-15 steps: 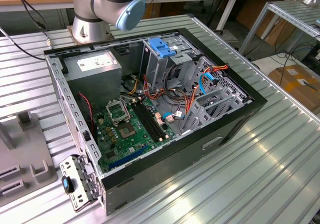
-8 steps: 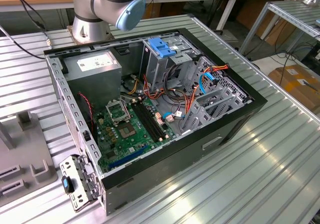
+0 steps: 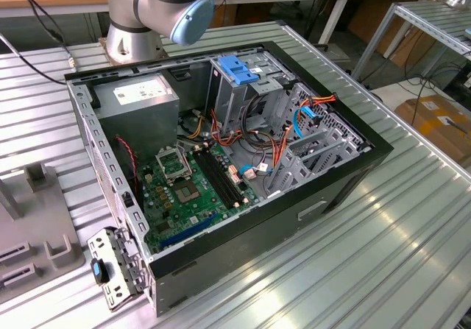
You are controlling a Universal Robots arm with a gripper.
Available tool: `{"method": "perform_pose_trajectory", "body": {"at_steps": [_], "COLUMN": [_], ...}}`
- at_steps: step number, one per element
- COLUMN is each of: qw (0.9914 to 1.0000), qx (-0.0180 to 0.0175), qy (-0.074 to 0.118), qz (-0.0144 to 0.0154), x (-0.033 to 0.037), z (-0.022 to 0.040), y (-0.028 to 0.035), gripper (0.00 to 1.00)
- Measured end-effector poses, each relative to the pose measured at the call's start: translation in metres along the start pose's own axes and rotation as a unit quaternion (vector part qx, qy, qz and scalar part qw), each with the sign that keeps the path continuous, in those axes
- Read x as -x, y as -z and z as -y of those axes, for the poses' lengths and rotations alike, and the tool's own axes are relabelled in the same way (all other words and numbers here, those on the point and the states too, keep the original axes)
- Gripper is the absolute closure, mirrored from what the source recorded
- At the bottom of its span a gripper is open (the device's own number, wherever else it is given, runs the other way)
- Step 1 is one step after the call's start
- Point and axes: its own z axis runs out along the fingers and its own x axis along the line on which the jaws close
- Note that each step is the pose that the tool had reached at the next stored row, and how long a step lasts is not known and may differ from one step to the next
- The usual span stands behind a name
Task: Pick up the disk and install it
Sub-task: 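Pick up the disk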
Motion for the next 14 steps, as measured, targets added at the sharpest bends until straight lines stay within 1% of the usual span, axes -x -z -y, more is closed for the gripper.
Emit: {"method": "perform_pose_trajectory", "body": {"at_steps": [2,3,5,6,9,11,14], "qw": [1.00000,1.00000,1.00000,1.00000,1.00000,1.00000,1.00000], "qx": [-0.0001,0.0000,0.0000,0.0000,0.0000,-0.0001,-0.0001], "qy": [0.000,0.000,0.000,0.000,0.000,0.000,0.000], "qz": [0.0000,0.0000,0.0000,0.0001,0.0000,0.0000,0.0000], "x": [0.0000,0.0000,0.0000,-0.0001,-0.0001,-0.0001,-0.0002], "z": [0.0000,0.0000,0.0000,-0.0001,-0.0001,-0.0001,-0.0001], "y": [0.0056,0.0097,0.0147,0.0222,0.0377,0.0438,0.0547], "gripper": [0.65,0.65,0.65,0.65,0.65,0.65,0.65]}}
